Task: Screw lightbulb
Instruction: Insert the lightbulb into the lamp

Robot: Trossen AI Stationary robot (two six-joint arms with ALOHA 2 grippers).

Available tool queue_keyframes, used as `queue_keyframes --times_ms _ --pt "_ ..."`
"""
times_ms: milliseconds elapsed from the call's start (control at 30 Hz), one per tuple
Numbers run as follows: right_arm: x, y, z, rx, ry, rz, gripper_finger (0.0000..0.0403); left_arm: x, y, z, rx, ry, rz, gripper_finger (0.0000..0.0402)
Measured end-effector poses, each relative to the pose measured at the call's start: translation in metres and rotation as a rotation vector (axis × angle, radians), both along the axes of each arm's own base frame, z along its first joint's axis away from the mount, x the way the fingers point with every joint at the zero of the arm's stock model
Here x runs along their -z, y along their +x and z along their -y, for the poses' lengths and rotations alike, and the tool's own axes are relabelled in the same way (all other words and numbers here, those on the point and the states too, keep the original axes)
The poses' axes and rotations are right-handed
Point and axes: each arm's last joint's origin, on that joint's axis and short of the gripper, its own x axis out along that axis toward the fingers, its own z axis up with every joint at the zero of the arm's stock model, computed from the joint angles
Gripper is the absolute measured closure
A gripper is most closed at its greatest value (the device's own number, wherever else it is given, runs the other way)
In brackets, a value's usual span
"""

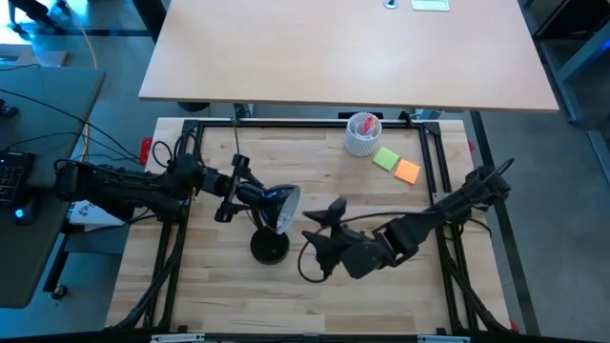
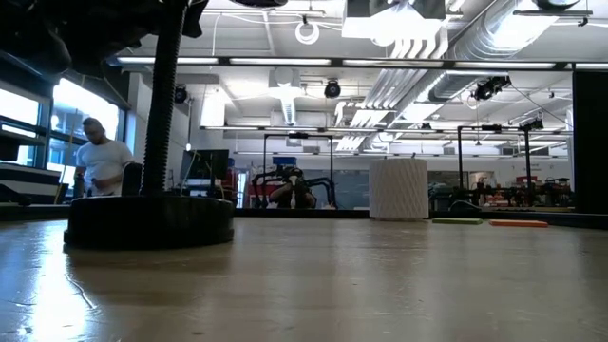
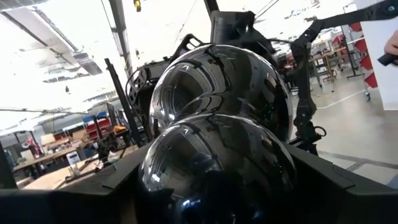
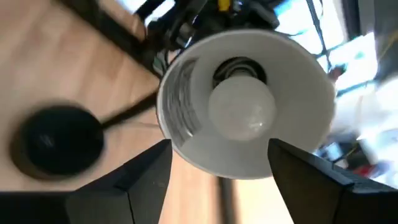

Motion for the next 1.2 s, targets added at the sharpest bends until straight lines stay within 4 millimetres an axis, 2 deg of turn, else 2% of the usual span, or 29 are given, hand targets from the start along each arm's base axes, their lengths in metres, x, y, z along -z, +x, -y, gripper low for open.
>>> queue_keyframes --times_ms 133,233,467,600,733,1000,1200 --pt "0.014 0.011 0.003 -0.028 -0.197 -0.118 0.0139 0.000 0.000 0.000 0.003 -0.027 -0.012 0.0121" --pt "0.017 0.017 0.004 -0.004 -0.302 -0.140 0.0139 0.000 0.000 0.000 0.007 -0.040 -0.018 0.0121" --pt "0.010 0.021 0.002 -0.056 -0.454 -0.164 0.0139 0.000 0.000 0.000 0.013 -0.061 -0.024 0.0121" --pt "0.011 0.027 0.007 -0.177 -0.496 -0.198 0.0139 0.000 0.000 0.000 0.013 -0.062 -0.023 0.0121" --pt "0.015 0.038 0.017 -0.126 -0.584 -0.222 0.0140 0.000 0.000 0.000 0.012 -0.069 -0.025 0.0120" --pt "0.019 0.054 0.026 -0.135 -0.641 -0.196 0.0140 0.000 0.000 0.000 0.014 -0.067 -0.017 0.0120" --pt "0.017 0.057 0.031 -0.096 -0.539 -0.119 0.0140 -0.001 -0.001 0.000 0.014 -0.066 -0.011 0.0120"
